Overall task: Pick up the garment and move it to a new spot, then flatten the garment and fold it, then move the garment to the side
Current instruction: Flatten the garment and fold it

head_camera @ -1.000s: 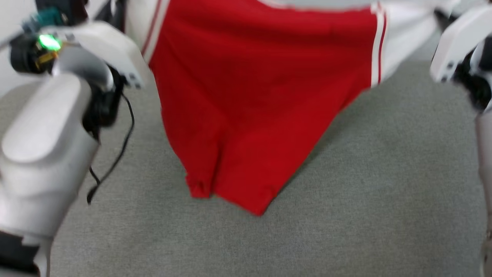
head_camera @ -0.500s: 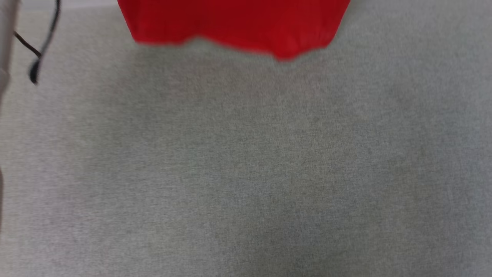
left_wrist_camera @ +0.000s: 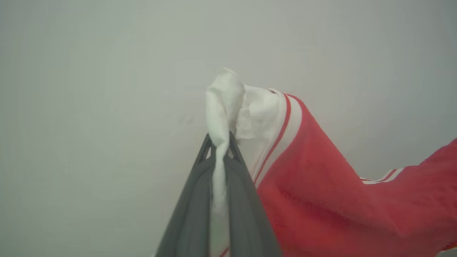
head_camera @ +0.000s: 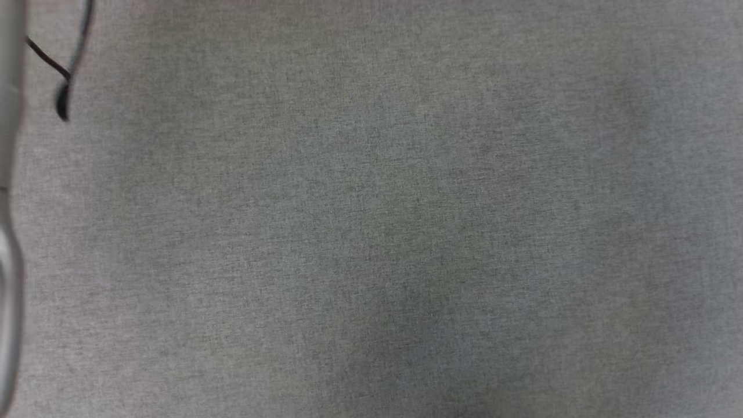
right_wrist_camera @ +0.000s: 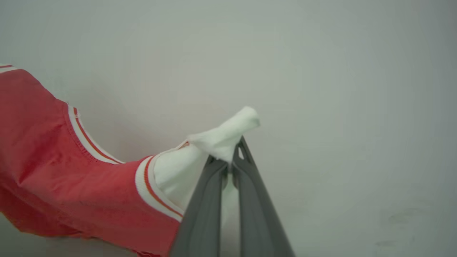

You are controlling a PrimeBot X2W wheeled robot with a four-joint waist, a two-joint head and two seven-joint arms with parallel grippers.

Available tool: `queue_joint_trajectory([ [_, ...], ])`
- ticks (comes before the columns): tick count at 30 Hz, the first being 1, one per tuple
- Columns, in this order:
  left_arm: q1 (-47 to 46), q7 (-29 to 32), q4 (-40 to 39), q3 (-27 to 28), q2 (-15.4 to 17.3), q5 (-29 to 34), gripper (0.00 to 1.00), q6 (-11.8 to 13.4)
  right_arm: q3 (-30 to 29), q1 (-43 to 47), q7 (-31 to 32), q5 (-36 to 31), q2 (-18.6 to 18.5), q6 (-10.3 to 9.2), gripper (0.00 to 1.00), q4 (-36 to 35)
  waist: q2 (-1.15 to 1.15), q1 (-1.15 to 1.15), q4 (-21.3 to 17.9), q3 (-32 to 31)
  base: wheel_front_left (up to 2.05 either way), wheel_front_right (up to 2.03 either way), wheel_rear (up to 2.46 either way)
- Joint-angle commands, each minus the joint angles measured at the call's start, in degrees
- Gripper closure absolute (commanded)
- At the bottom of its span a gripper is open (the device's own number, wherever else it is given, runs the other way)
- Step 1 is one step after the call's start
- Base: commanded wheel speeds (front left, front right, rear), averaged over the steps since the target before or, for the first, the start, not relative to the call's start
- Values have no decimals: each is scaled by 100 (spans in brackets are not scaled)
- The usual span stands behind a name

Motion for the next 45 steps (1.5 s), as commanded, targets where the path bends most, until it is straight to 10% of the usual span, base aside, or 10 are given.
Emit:
queue_joint_trajectory([
  [1, 193, -27, 114, 57, -60, -88, 100, -67, 93, 175, -51, 76, 80, -4, 100, 158, 0, -1, 21, 11, 0, 0, 0],
  [17, 2980, -48, -259, 1078, -595, 1, 100, -305, 1056, 2552, -340, 1282, 81, -4, 100, 771, 0, -1, 352, -1023, 0, 0, 0],
  [29, 6748, -44, -2172, 1934, -861, 684, 100, -205, 1542, 5676, -308, 2171, -547, -3, 100, -765, 0, -1, 344, -2376, 0, 0, 0],
  [42, 9085, 129, -3044, 1864, -804, 792, 100, 289, 175, 9031, 414, 1723, -615, -4, 100, -2672, 0, -1, 324, -2986, 0, 0, 0],
  [44, 9237, 138, -3152, 1836, -844, 796, 100, 359, -75, 9417, 577, 1585, -430, -4, 72, -2956, 0, -1, 325, -3006, 0, 0, 0],
  [45, 9310, 136, -3210, 1823, -866, 799, 100, 390, -212, 9590, 640, 1479, -367, -4, 15, -3084, 0, -1, 325, -3013, 0, 0, 0],
])
